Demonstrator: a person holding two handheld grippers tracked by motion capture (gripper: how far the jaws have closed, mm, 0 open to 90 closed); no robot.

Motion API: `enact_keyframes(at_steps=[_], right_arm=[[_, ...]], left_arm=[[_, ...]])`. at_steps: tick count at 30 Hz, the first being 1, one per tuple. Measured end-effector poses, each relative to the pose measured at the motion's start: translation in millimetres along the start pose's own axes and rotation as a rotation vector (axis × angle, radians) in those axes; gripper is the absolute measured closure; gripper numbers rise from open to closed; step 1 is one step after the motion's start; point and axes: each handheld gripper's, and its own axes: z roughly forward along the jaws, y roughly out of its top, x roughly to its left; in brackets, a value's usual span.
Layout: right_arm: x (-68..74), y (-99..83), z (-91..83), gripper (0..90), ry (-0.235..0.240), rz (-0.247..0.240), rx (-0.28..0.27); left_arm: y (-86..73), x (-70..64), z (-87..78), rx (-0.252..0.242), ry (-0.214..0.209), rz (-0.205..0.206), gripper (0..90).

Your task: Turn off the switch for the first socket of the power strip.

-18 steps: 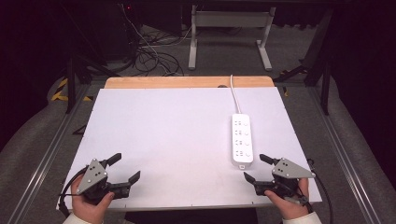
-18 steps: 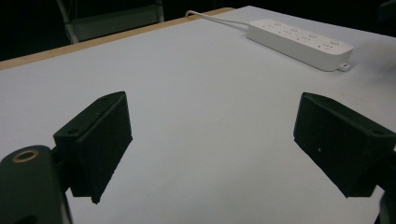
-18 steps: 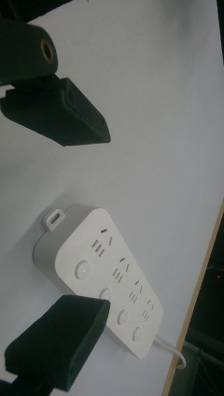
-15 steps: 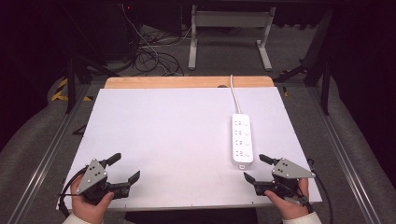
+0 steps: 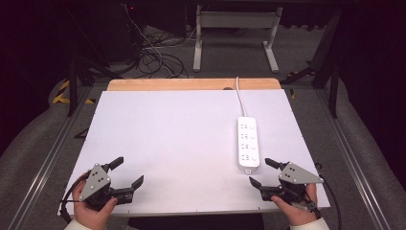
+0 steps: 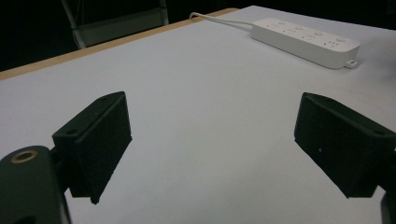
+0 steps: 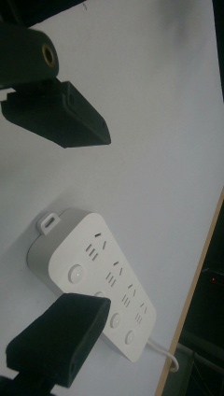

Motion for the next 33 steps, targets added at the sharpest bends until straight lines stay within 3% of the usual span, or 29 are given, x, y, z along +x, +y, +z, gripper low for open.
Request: enact_keyframes(at_steps=[3, 6, 8, 15, 27, 33], right_arm=[[-0.4, 0.9, -0.5, 19.1, -0.005, -0.001, 0.0], [-2.3, 3.4, -1.3, 21.4, -0.033, -0.03, 0.054], [-3.3, 5.0, -1.0, 25.7, -0.019, -0.025, 0.058], [-5.6, 14.4, -2.2, 32.3, 0.0, -0.023, 0.061], [-15.6, 33.7, 2.7, 34.5, -0.007, -0.023, 0.056], [-19.9, 42.0, 6.4, 41.2, 0.001, -0.032, 0.07]], left_arm=[[0.1, -0.3, 0.1, 0.0, 0.003, -0.002, 11.5], [-0.1, 0.2, 0.1, 0.004, 0.006, -0.003, 11.5], [-0.2, -0.1, 0.0, 0.006, 0.011, -0.007, 11.6], [-0.2, -0.3, 0.0, 0.015, 0.019, -0.003, 11.8], [0.1, -0.6, -0.3, 0.023, 0.023, 0.013, 12.0], [-0.1, -0.2, -0.4, 0.026, 0.027, 0.014, 11.9]])
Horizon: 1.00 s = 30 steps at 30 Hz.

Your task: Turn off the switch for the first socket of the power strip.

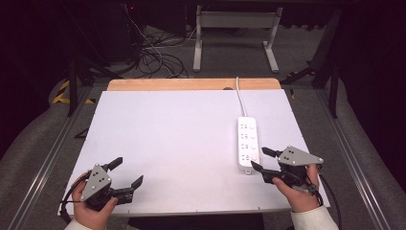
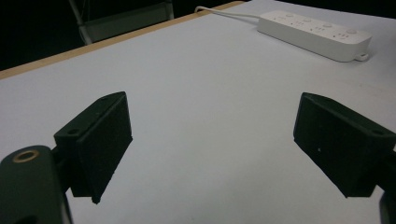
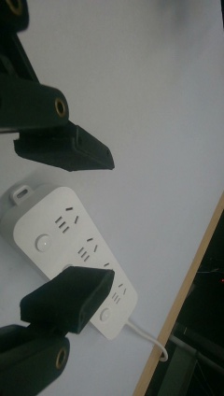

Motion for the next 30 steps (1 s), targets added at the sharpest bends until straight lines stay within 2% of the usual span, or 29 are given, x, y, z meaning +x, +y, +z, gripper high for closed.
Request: enact_keyframes(at_steps=[3, 6, 7, 8, 9, 13, 16, 17, 20, 22, 23, 24, 26, 30], right_arm=[[-2.6, 5.7, 1.8, 42.1, -0.004, -0.007, -0.002], [-4.8, 10.9, 3.6, 48.6, 0.001, -0.012, 0.008], [-5.4, 12.4, 4.6, 53.4, 0.019, -0.006, 0.009], [-5.4, 12.4, 4.6, 53.4, 0.019, -0.006, 0.009], [-6.6, 14.8, 7.2, 58.3, 0.056, 0.009, -0.001], [-8.6, 20.8, 9.4, 56.8, 0.056, 0.006, -0.012], [-10.8, 24.3, 10.7, 55.0, 0.041, -0.014, -0.025], [-13.0, 27.9, 11.8, 55.8, 0.057, 0.021, -0.005], [-16.2, 32.2, 13.1, 56.2, 0.046, 0.012, 0.006], [-20.2, 36.6, 15.6, 56.6, 0.053, 0.014, 0.026], [-24.6, 40.6, 18.0, 58.1, 0.045, 0.013, 0.055], [-24.6, 40.6, 18.0, 58.1, 0.045, 0.013, 0.055], [-32.3, 45.3, 22.2, 59.9, 0.054, 0.031, 0.075], [-39.2, 49.0, 26.2, 61.8, 0.046, 0.031, 0.097]], left_arm=[[0.0, -0.3, 0.1, 0.001, -0.001, 0.0, 12.0], [-0.1, -0.6, -0.1, 0.0, 0.002, -0.003, 12.0], [-0.2, -0.5, -0.2, 0.0, 0.002, -0.004, 12.0], [-0.2, -0.4, -0.2, 0.0, 0.002, -0.004, 12.0], [-0.2, -0.4, -0.3, 0.002, 0.004, -0.001, 12.0], [-0.2, -0.3, -0.1, 0.004, 0.005, 0.002, 12.2], [-0.2, 0.3, -0.2, 0.007, 0.008, 0.011, 12.1], [-0.2, 0.3, -0.3, 0.007, 0.008, 0.011, 12.2], [-0.1, 0.2, -0.2, 0.008, 0.008, 0.012, 12.2], [-0.2, 0.0, 0.1, 0.011, 0.006, 0.014, 12.2], [-0.2, -0.1, 0.2, 0.013, 0.007, 0.015, 12.3], [-0.4, -0.4, 0.4, 0.013, 0.005, 0.011, 12.3], [-0.4, -0.2, 0.3, 0.013, 0.005, 0.011, 12.3], [-0.7, 0.0, 0.5, 0.013, 0.006, 0.006, 12.4]])
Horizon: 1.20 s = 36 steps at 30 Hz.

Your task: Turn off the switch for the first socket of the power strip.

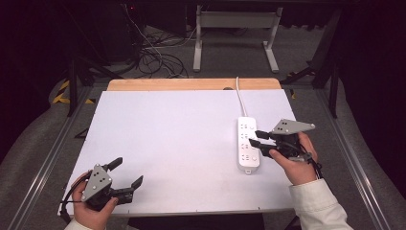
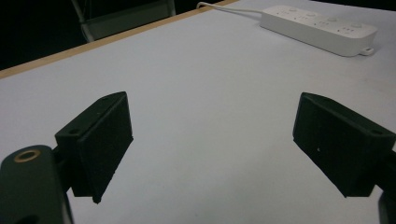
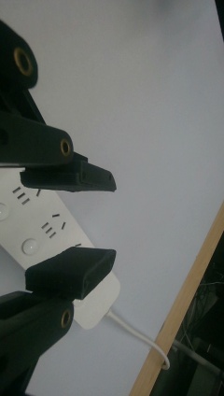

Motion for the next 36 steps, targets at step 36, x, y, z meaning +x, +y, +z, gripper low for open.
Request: enact_keyframes(at_steps=[36], right_arm=[[-59.7, 0.4, 56.5, 90.0, -0.056, 0.07, 0.067]], left_arm=[[-0.7, 0.0, 0.1, 0.003, 0.007, -0.006, 12.7]])
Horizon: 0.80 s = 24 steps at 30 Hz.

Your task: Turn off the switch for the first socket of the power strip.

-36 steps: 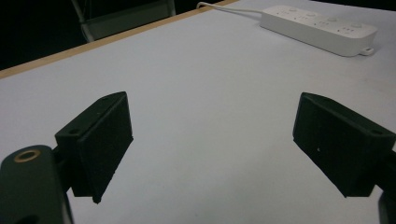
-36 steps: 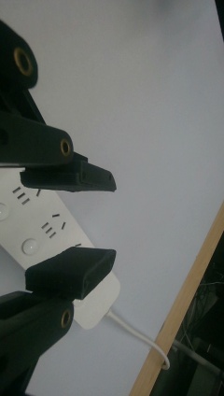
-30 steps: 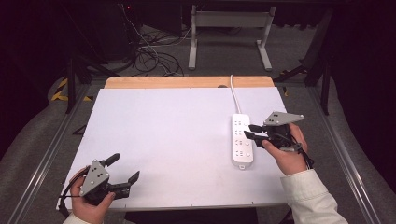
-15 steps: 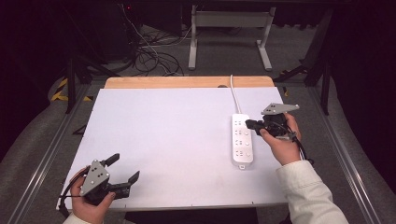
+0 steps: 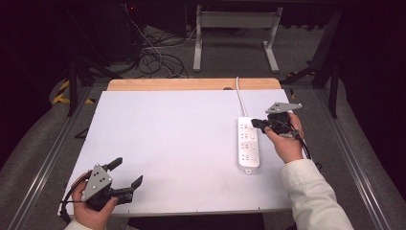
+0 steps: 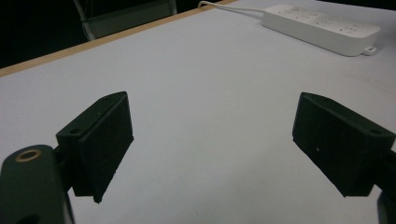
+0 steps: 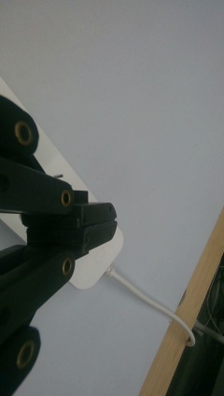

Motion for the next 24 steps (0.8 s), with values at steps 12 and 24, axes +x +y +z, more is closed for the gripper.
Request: enact_keyframes(at_steps=[12, 24], right_arm=[[-13.0, -4.7, 23.3, 90.0, -0.06, 0.005, 0.053], [-17.3, -9.2, 39.0, 90.0, -0.05, 0.032, 0.11]], left_arm=[[-0.6, 1.3, 0.3, 0.002, 0.003, -0.004, 12.7], [-0.6, 1.6, 0.2, 0.001, 0.006, -0.001, 12.7]])
